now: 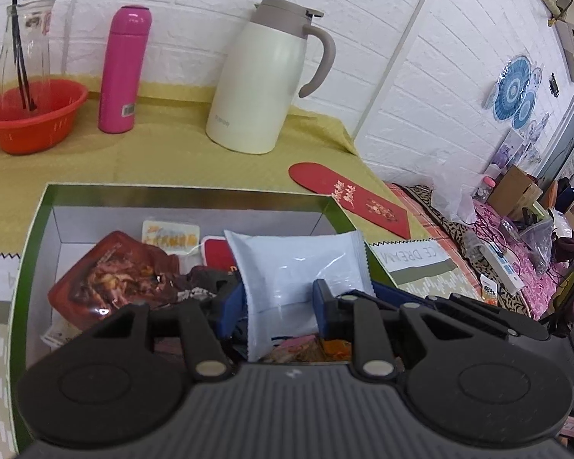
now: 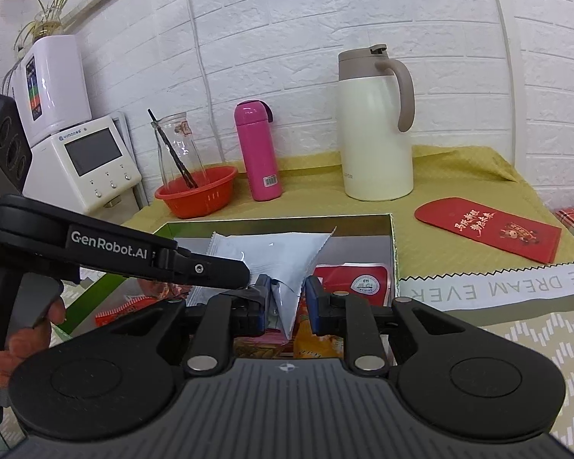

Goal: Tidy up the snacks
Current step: 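Carry the white pouch into the green box and open both tools, then move both tools back to the clear cake bag and jelly cup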

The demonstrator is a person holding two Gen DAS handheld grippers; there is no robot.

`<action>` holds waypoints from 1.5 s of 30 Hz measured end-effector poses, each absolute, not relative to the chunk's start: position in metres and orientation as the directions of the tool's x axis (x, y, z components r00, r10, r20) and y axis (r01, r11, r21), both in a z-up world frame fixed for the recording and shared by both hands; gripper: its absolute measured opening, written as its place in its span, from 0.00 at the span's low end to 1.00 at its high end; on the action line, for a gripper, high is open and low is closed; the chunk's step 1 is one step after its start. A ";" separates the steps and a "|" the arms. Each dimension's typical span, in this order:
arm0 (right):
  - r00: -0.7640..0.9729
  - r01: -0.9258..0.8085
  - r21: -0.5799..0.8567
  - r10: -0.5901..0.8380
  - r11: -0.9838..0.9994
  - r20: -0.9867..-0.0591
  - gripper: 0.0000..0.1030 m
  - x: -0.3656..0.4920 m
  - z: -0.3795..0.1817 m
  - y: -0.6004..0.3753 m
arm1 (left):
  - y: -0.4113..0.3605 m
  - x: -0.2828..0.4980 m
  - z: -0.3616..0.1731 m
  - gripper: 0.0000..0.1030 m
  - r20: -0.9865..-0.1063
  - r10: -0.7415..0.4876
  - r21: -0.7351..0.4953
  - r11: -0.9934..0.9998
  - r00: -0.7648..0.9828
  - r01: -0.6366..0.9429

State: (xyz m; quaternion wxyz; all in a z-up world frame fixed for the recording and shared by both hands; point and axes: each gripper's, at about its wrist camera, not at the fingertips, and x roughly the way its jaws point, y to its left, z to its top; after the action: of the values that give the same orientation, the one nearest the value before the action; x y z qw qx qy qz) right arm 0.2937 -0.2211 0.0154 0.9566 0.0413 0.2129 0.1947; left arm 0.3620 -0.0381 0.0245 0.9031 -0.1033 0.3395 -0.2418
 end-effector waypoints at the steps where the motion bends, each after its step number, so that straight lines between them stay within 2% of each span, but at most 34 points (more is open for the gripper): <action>1: 0.836 -0.348 0.148 0.378 0.926 -0.397 0.48 0.296 0.014 -0.221 | -0.037 0.364 0.023 0.37 -0.561 -0.508 -0.355 0.861 0.654 0.364; 2: 0.840 -0.342 0.133 0.367 0.930 -0.400 0.54 0.298 0.012 -0.221 | -0.036 0.364 0.021 0.71 -0.553 -0.502 -0.362 0.864 0.665 0.351; 3: 0.841 -0.348 0.122 0.367 0.929 -0.397 0.65 0.297 0.010 -0.221 | -0.033 0.362 0.021 0.84 -0.532 -0.490 -0.367 0.868 0.690 0.333; 4: 0.842 -0.357 0.109 0.370 0.928 -0.392 0.97 0.295 0.009 -0.222 | -0.031 0.357 0.021 0.84 -0.507 -0.475 -0.367 0.874 0.719 0.319; 5: 0.847 -0.359 0.097 0.368 0.928 -0.382 1.00 0.292 0.009 -0.221 | -0.030 0.355 0.022 0.86 -0.498 -0.462 -0.357 0.880 0.733 0.312; 8: 0.877 -0.357 0.039 0.349 0.933 -0.331 1.00 0.280 0.008 -0.220 | -0.030 0.351 0.024 0.86 -0.512 -0.434 -0.325 0.897 0.741 0.301; 13: 0.867 -0.362 0.041 0.352 0.931 -0.353 1.00 0.276 0.010 -0.218 | -0.032 0.342 0.028 0.86 -0.534 -0.373 -0.267 0.926 0.759 0.267; 35: 0.890 -0.366 0.037 0.361 0.930 -0.277 1.00 0.208 0.054 -0.226 | -0.027 0.265 0.067 0.86 -0.506 -0.337 -0.208 0.941 0.794 0.267; 38: 0.888 -0.362 0.035 0.356 0.931 -0.289 1.00 0.197 0.056 -0.229 | -0.020 0.247 0.065 0.86 -0.498 -0.347 -0.230 0.936 0.795 0.264; 45: 0.882 -0.345 0.041 0.339 0.938 -0.328 1.00 0.171 0.043 -0.246 | 0.000 0.210 0.033 0.86 -0.510 -0.415 -0.365 0.898 0.754 0.247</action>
State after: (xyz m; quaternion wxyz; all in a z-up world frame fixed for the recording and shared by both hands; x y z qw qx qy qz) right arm 0.1707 -0.2461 0.0427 0.9699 -0.0092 0.1676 0.1764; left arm 0.2104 0.0000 0.0328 0.9261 -0.1386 0.3019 -0.1787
